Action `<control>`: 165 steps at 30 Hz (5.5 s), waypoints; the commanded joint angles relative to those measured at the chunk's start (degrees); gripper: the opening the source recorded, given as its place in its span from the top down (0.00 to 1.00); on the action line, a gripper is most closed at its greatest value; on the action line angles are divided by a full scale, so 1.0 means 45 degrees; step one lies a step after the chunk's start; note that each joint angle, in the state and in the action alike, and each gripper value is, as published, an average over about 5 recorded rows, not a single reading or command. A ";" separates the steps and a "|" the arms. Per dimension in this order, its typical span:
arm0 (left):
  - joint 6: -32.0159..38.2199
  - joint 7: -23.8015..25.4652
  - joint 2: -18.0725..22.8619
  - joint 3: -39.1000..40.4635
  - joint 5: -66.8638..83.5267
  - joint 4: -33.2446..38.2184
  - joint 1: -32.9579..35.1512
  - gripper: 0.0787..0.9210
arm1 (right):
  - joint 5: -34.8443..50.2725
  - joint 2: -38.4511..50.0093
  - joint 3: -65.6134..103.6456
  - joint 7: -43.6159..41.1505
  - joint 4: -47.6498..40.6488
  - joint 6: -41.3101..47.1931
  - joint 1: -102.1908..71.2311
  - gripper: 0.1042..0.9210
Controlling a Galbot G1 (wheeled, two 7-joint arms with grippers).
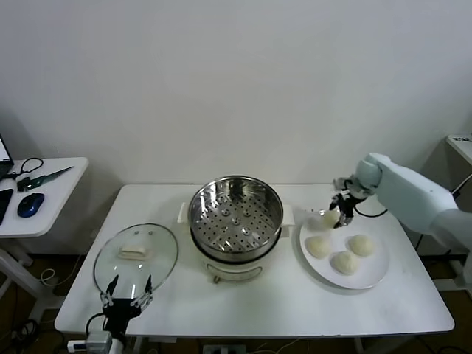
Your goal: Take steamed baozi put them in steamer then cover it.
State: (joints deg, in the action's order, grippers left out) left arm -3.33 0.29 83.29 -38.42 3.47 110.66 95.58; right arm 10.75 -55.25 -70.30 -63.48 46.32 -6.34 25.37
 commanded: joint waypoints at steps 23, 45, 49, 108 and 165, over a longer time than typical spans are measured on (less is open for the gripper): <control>0.0023 0.0006 -0.0001 -0.0089 -0.0035 0.0018 -0.0085 0.12 | -0.6354 -0.5933 -0.1234 0.1719 0.1098 -0.8328 0.0676 0.32; 0.0079 -0.0104 0.0037 -0.0088 0.0037 -0.0322 -0.0317 0.12 | -0.7439 -0.7270 0.0062 0.2172 -0.2649 -0.9011 -0.0496 0.32; 0.0102 -0.0128 0.0038 -0.0093 0.0067 -0.0303 -0.0294 0.12 | -0.6436 -0.7296 -0.0482 0.1875 -0.2492 -0.9032 -0.0340 0.29; 0.0105 -0.0181 0.0384 -0.0291 -0.0082 0.0058 0.0143 0.12 | 0.3873 0.1849 -0.2654 0.3918 0.3996 0.5622 -0.1803 0.12; -0.0069 -0.0244 0.0198 -0.0198 0.0121 0.0793 0.0026 0.12 | 1.0657 -0.5890 -0.4962 0.5003 0.5597 0.7563 0.4430 0.36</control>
State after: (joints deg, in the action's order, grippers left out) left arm -3.74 -0.81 84.27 -39.26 3.95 113.98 95.65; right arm 57.77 -72.56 -93.17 -44.99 74.55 24.90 51.58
